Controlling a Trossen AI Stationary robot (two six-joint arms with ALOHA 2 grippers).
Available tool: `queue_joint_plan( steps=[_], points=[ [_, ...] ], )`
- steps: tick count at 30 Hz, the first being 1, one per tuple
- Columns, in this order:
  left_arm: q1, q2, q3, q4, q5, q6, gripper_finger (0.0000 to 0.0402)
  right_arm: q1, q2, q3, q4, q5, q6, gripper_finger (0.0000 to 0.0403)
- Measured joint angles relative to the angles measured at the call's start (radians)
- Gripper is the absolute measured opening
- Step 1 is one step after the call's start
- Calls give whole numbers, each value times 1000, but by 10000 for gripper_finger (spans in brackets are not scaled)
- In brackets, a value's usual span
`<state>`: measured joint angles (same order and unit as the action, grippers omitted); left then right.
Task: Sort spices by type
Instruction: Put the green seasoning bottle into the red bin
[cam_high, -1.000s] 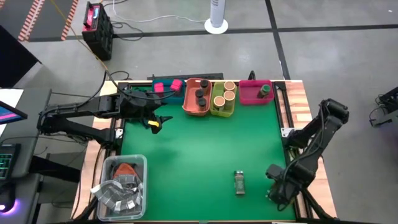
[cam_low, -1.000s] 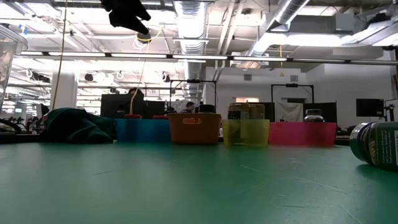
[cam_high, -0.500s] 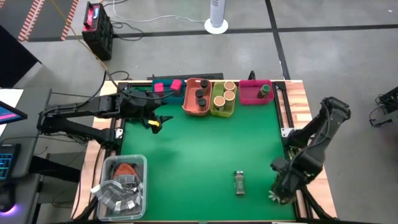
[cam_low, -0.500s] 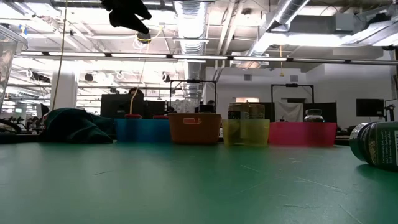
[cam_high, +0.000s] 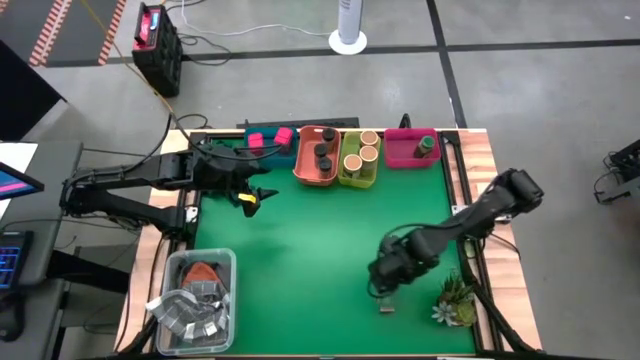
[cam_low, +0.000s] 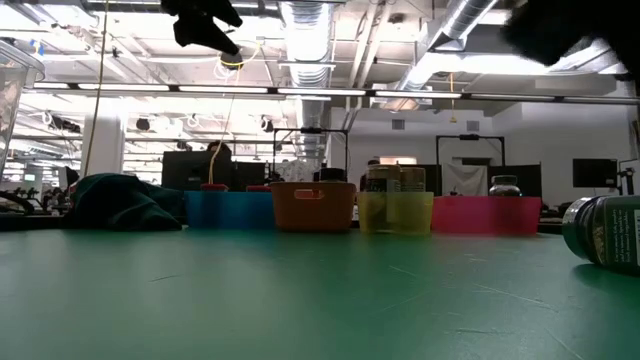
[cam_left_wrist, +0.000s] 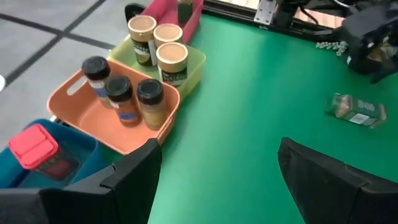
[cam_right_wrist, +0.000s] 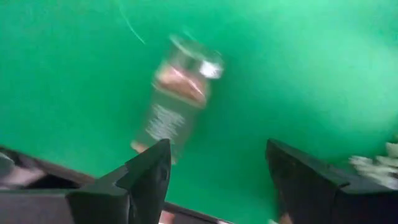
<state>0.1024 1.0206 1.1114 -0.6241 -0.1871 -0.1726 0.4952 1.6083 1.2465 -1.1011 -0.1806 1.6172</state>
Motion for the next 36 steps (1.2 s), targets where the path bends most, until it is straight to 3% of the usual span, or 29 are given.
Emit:
queue_joint_plan(
  steps=[11,17,27,31,36],
  points=[
    [0,0,0,-23,28,-14,306,-79,128,0,103,-33,96,291],
    [0,0,0,-22,32,38,306,-50,127,23,172,68,190,291],
    [0,0,0,-22,34,24,306,-34,132,22,101,154,243,293],
    [0,0,0,-21,34,74,306,-25,163,21,121,187,266,308],
    [0,0,0,-21,32,155,306,-25,222,20,171,150,271,352]
  ],
)
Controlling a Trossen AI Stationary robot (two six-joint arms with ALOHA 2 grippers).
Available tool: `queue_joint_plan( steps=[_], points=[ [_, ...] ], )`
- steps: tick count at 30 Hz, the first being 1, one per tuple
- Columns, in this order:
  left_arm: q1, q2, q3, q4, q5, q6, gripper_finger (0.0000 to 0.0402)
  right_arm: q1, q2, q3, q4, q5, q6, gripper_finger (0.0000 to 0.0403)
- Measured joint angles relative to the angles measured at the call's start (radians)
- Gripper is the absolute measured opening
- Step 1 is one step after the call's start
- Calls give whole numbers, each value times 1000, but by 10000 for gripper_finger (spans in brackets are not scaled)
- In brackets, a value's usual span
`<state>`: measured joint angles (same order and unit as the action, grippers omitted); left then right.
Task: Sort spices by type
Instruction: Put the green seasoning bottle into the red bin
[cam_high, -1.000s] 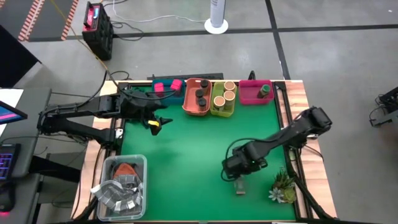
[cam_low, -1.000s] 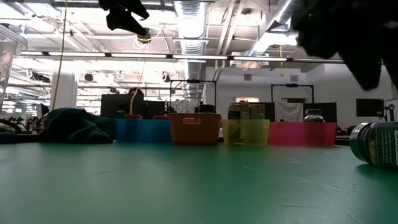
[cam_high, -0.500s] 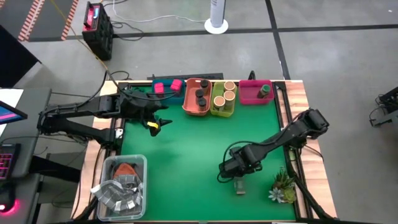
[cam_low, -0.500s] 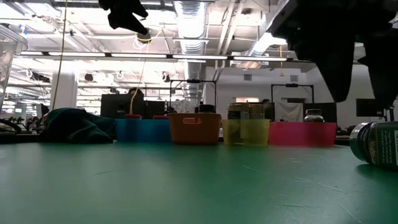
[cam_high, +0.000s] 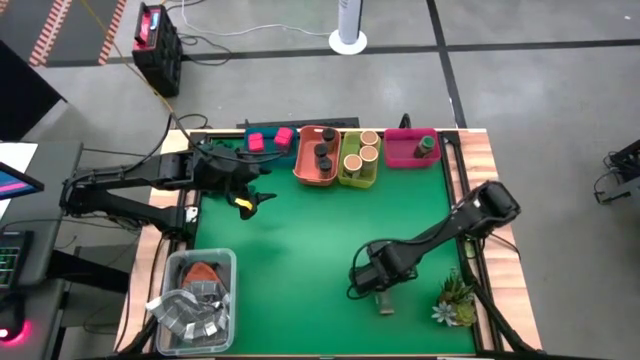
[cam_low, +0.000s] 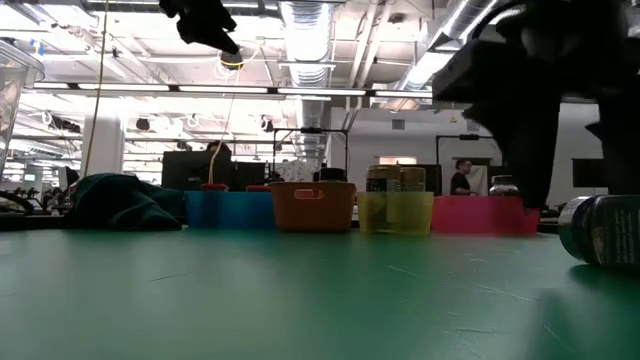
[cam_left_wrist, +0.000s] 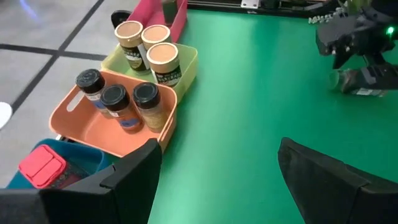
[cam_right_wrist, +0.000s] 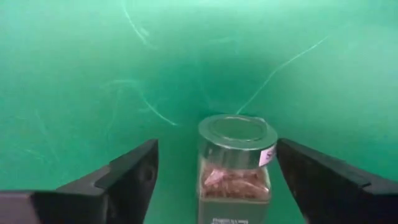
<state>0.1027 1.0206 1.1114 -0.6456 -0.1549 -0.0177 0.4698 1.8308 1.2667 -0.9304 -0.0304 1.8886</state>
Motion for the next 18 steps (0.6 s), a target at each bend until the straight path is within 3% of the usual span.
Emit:
queue_joint_plan(
  steps=[8,18],
  points=[
    [0,0,0,-26,-1,-2,306,9,23,0,-13,-20,34,384],
    [0,0,0,-39,-1,13,306,20,23,-62,55,-22,30,314]
  ],
)
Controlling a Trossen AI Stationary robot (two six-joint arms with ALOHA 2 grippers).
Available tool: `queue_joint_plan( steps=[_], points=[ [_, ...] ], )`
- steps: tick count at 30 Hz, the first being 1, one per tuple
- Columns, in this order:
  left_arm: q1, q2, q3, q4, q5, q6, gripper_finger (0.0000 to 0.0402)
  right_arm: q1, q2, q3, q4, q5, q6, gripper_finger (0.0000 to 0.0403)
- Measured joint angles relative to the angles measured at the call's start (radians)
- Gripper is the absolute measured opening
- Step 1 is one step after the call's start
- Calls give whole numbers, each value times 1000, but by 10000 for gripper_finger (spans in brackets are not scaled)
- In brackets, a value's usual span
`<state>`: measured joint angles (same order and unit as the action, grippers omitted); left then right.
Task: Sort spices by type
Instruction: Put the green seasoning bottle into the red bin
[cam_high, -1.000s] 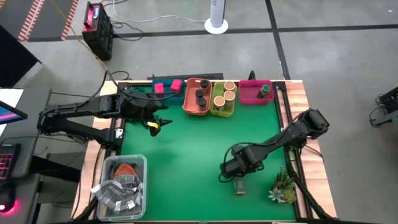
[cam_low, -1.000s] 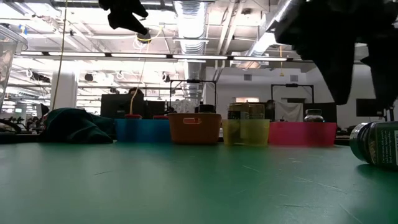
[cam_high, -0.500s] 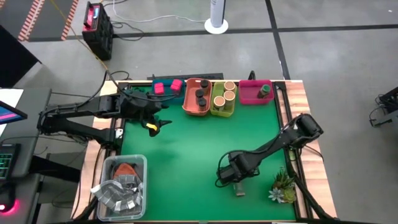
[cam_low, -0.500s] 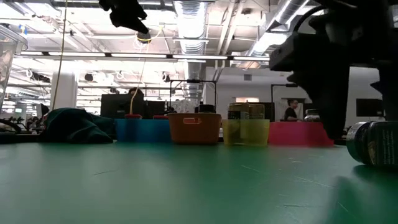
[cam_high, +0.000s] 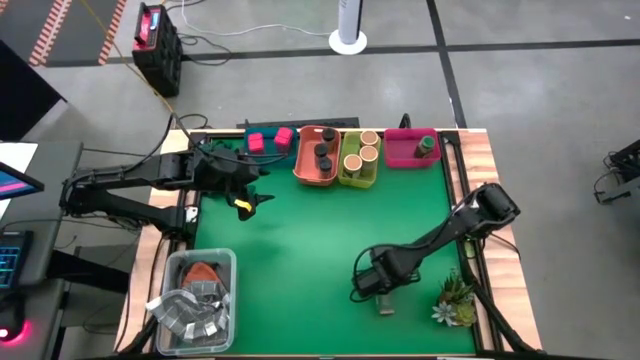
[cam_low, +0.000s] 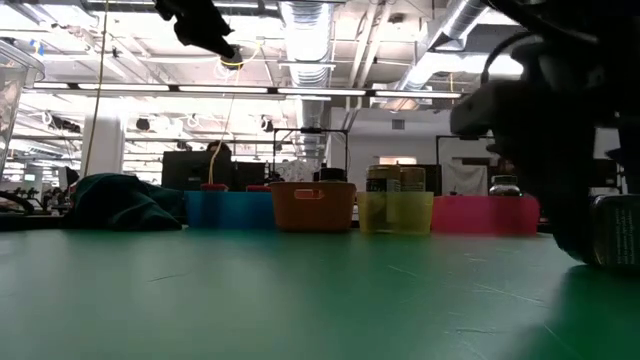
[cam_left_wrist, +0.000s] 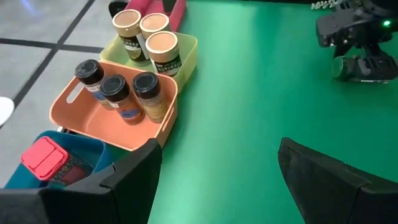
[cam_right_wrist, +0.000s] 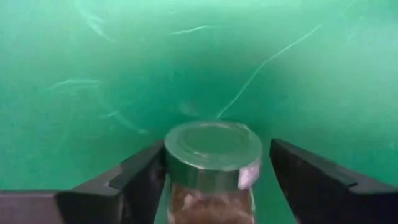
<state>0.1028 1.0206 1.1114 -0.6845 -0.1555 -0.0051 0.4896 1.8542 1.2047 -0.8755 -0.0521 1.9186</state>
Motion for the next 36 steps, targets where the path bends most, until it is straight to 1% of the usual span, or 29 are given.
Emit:
queue_joint_plan(
  steps=[3,6,10,17,21,24,27,31,36],
  points=[
    [0,0,0,0,0,-9,306,1,0,-20,14,0,-13,292],
    [0,0,0,0,0,-17,306,1,0,-31,26,-1,-61,272],
    [0,0,0,1,-5,-15,306,-1,0,-32,31,-3,-132,229],
    [0,0,0,2,-11,-45,306,-29,-2,-31,18,-10,-246,225],
    [0,0,0,2,-20,-67,306,-55,-2,0,-65,2,-301,225],
    [0,0,0,4,-21,-94,306,-77,-2,35,-166,72,-356,225],
    [0,0,0,6,-31,-115,306,-96,-28,51,-232,179,-380,225],
    [0,0,0,32,-37,-134,306,-112,-120,39,-281,381,-323,225],
    [0,0,0,70,-38,-155,306,-160,-259,-31,-352,643,-276,225]
  ],
)
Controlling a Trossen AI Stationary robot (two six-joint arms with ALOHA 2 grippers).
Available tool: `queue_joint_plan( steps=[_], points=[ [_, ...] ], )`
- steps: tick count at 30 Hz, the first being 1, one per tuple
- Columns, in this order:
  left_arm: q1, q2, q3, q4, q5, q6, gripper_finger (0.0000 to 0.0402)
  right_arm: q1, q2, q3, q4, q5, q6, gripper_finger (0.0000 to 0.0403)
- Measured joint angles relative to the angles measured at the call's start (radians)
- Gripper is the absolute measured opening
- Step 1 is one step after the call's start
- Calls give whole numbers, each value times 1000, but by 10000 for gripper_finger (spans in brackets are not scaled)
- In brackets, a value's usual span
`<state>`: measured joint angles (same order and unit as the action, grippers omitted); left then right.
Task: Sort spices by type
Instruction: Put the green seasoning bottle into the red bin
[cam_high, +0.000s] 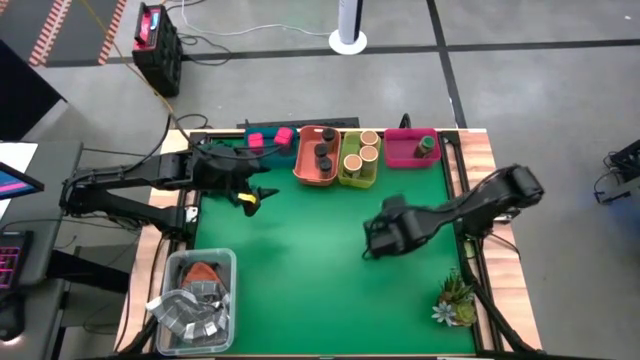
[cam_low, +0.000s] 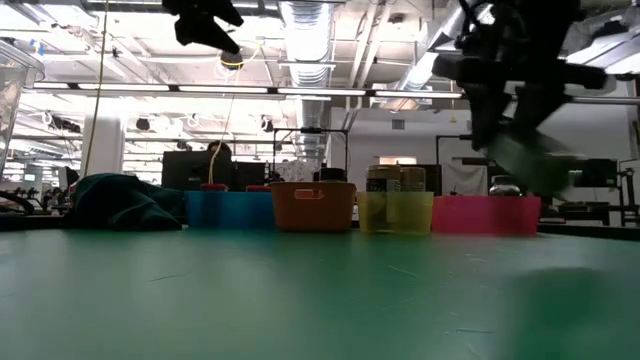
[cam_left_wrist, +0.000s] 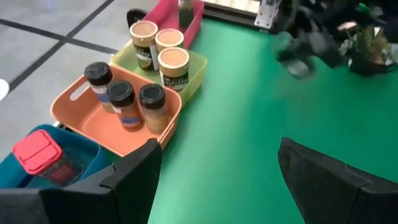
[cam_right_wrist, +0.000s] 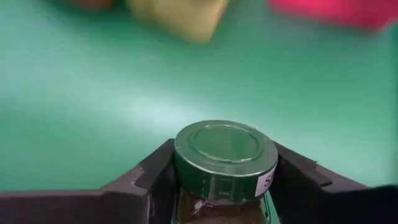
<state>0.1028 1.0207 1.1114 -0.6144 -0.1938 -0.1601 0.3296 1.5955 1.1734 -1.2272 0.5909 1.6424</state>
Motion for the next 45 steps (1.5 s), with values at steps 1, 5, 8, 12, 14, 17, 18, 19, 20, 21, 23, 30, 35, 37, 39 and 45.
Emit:
queue_joint_plan(
  steps=[1,5,8,12,14,17,18,19,20,21,23,30,35,37,39,45],
  points=[
    [0,0,0,7,-1,-1,306,-18,-28,-20,1,46,-6,225],
    [0,0,0,46,-6,-2,306,-108,-131,-78,0,208,-50,225],
    [0,0,0,72,-7,-25,306,-197,-207,-106,18,292,-109,225],
    [0,0,0,96,-8,-58,306,-337,-279,-118,98,347,-305,225],
    [0,0,0,99,-23,-68,306,-408,-299,-118,176,358,-456,225],
    [0,0,0,102,-55,-69,306,-521,-307,-117,303,358,-668,225],
    [0,0,0,101,-67,-69,306,-565,-305,-117,338,358,-723,225],
    [0,0,0,101,-76,-70,306,-604,-300,-117,368,359,-764,225],
    [0,0,0,101,-85,-73,306,-643,-299,-117,396,358,-797,225],
    [0,0,0,101,-94,-79,306,-680,-298,-125,437,358,-833,225],
    [0,0,0,101,-103,-97,306,-738,-301,-163,571,357,-930,225],
    [0,0,0,95,-139,-140,306,-855,-301,-323,957,223,-1188,225],
    [0,0,0,80,-141,-167,306,-907,-300,-396,1103,271,-1234,225],
    [0,0,0,76,-141,-175,306,-930,-300,-423,1138,267,-1249,225],
    [0,0,0,69,-141,-174,306,-951,-297,-447,1195,252,-1270,225],
    [0,0,0,61,-152,-167,306,-1014,-297,-546,1416,227,-1328,225]
  ],
)
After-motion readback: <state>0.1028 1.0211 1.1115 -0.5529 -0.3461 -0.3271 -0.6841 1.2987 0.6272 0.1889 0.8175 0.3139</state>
